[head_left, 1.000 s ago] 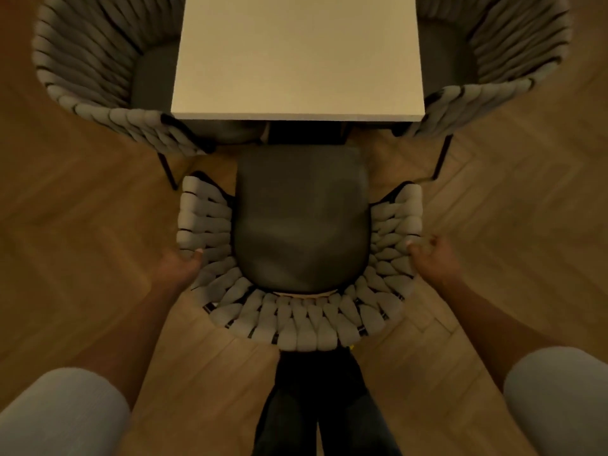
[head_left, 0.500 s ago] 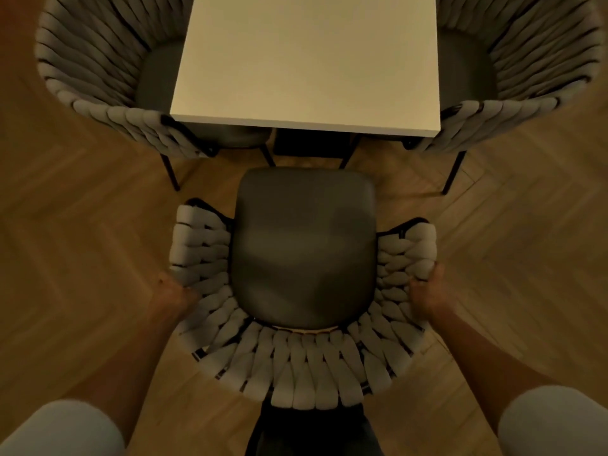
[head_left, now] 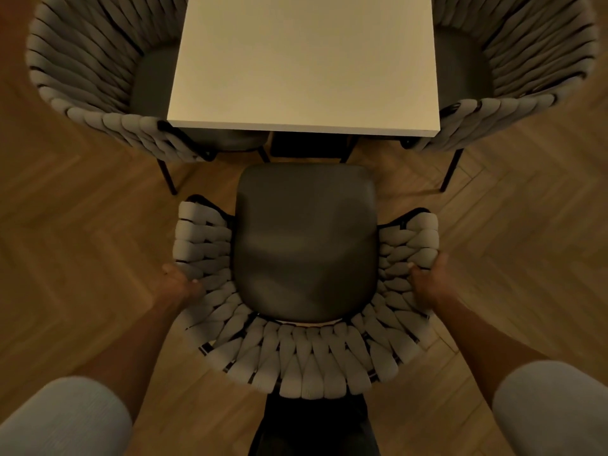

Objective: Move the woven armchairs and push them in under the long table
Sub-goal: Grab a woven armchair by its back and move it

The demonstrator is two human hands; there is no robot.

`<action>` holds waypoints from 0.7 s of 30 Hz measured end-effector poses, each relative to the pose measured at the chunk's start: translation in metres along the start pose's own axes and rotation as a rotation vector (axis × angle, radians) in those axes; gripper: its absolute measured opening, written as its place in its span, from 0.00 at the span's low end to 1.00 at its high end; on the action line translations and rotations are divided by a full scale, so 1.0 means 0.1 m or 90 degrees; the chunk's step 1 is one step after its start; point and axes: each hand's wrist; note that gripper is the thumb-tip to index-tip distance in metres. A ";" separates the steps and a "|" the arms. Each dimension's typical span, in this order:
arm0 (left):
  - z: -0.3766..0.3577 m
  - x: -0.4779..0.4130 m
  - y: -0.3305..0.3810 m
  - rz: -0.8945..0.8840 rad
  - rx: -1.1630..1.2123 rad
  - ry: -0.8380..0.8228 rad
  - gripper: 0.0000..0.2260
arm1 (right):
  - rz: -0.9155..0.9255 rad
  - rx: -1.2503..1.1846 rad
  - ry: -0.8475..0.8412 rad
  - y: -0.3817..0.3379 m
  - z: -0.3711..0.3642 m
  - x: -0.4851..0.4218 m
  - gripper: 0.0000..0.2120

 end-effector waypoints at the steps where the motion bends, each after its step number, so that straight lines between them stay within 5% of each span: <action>1: 0.00 -0.03 -0.11 -0.011 0.022 -0.001 0.36 | 0.007 -0.012 -0.006 0.00 0.02 0.04 0.26; 6: -0.10 0.34 -0.14 -0.053 0.117 0.057 0.28 | -0.007 -0.074 0.021 0.33 -0.12 0.19 0.24; 12: -0.12 0.32 -0.05 -0.095 0.061 0.098 0.20 | -0.023 -0.094 -0.010 0.34 -0.18 0.24 0.23; 21: -0.02 0.39 -0.16 -0.073 0.006 0.018 0.33 | -0.026 -0.033 -0.047 0.27 -0.09 0.40 0.16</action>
Point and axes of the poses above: each hand's wrist, its own x-axis away from the middle knuckle, its own z-axis out of the back of the hand, y = z × x, and after that the axes turned 15 degrees about -z, right-handed
